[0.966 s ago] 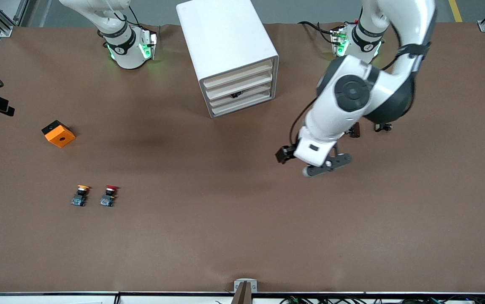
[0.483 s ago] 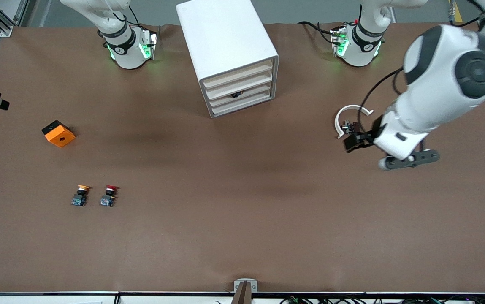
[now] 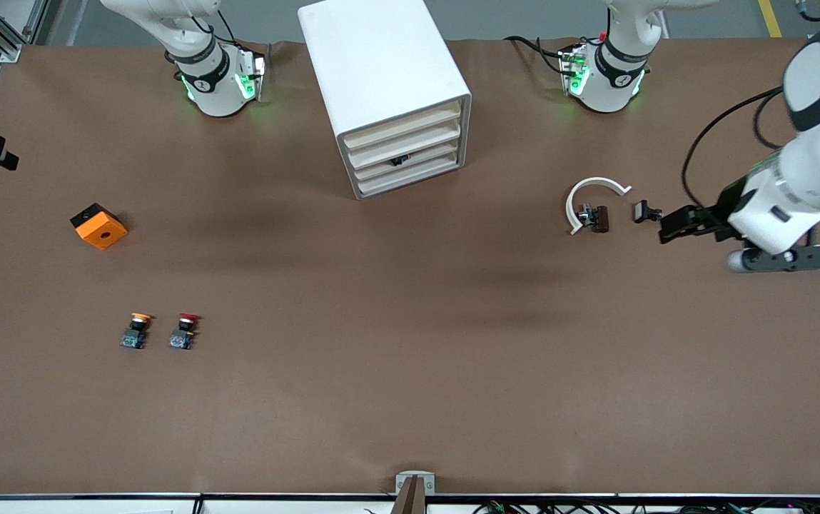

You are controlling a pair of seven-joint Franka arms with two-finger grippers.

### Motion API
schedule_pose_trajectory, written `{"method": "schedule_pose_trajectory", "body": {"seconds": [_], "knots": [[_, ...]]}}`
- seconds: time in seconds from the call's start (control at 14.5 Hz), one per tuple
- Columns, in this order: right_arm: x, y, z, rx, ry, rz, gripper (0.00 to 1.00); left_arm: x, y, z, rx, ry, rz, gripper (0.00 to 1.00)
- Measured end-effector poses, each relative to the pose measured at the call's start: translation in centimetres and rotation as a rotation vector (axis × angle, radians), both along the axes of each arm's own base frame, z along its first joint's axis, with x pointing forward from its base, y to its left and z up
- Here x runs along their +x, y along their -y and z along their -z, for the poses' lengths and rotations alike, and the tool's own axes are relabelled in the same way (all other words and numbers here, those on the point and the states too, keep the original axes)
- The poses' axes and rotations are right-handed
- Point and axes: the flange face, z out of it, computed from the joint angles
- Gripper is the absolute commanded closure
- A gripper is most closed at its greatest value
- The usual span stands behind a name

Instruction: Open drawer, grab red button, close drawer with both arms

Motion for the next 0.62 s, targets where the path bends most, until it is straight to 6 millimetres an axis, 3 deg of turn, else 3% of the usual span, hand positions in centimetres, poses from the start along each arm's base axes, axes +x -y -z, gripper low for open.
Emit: {"method": "schedule_pose_trajectory", "body": {"seconds": [0.14, 0.62], "knots": [[-0.5, 0.2, 0.1, 0.002, -0.001, 0.005, 0.0, -0.7, -1.9, -1.3, 0.001, 0.022, -0.008, 0.0], [-1.0, 0.4, -0.1, -0.018, 0.005, 0.006, 0.0, -1.7, -4.5, -6.0, 0.006, 0.125, 0.022, 0.0]]}}
